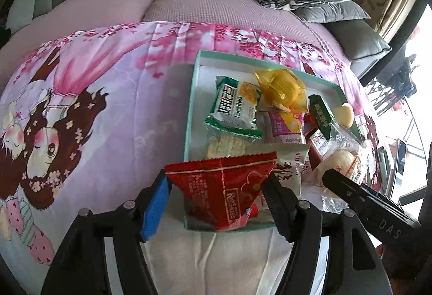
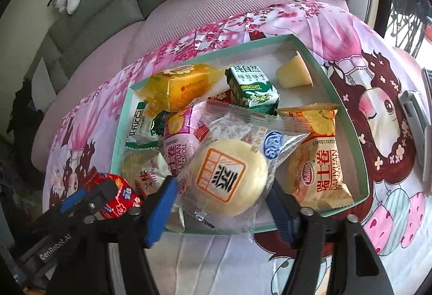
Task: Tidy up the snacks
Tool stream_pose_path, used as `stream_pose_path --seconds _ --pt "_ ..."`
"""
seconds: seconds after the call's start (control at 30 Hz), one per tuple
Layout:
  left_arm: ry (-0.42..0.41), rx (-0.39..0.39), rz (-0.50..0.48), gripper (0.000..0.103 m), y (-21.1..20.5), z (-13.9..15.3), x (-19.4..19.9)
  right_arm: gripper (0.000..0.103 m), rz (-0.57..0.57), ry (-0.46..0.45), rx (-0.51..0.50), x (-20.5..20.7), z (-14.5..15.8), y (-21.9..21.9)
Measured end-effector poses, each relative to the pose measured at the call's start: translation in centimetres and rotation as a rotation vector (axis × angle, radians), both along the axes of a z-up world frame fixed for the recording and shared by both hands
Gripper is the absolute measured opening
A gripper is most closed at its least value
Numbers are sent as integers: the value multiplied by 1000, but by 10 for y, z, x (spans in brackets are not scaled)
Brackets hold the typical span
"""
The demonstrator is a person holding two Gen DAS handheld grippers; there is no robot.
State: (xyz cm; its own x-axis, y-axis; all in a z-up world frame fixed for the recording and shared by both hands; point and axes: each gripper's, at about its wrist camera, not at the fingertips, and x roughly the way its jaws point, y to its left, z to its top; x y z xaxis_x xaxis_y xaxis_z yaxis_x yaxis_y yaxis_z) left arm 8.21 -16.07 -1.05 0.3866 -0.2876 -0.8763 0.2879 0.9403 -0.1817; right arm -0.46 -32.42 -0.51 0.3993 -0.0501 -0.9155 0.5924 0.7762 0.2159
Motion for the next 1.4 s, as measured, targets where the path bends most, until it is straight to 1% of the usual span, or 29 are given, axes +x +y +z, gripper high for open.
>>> stream_pose_path --seconds 0.03,0.1,0.13,0.23,0.3,0.37,0.6,0.63,0.7,0.77,0.97,1.4 --pt "-4 6 5 71 2 1 -1 73 8 1 -3 0 0 2" --pt "-32 32 31 86 8 3 -2 79 20 4 -11 1 1 5" --pt "-44 33 41 95 12 5 -2 81 24 3 -16 1 2 6" --pt "-59 22 62 95 23 9 -2 87 34 -1 -30 0 5 11" --pt "-73 35 79 96 31 10 -3 97 41 -5 -40 0 8 14" --pt "-94 67 102 102 39 10 -5 103 48 -10 -54 -1 10 18" --pt "-147 175 125 102 61 8 -17 103 98 9 -100 -4 14 38" --pt "-158 198 132 102 63 7 -21 103 105 12 -105 -5 14 41" --pt "-188 271 153 102 67 7 -28 103 117 20 -112 -6 13 47" --pt "-190 317 161 102 71 7 -35 103 127 32 -117 -8 11 53" --pt "-187 353 199 102 87 6 -46 103 157 55 -134 -10 10 68" --pt "-168 328 214 102 98 7 -50 103 177 62 -149 -11 13 78"
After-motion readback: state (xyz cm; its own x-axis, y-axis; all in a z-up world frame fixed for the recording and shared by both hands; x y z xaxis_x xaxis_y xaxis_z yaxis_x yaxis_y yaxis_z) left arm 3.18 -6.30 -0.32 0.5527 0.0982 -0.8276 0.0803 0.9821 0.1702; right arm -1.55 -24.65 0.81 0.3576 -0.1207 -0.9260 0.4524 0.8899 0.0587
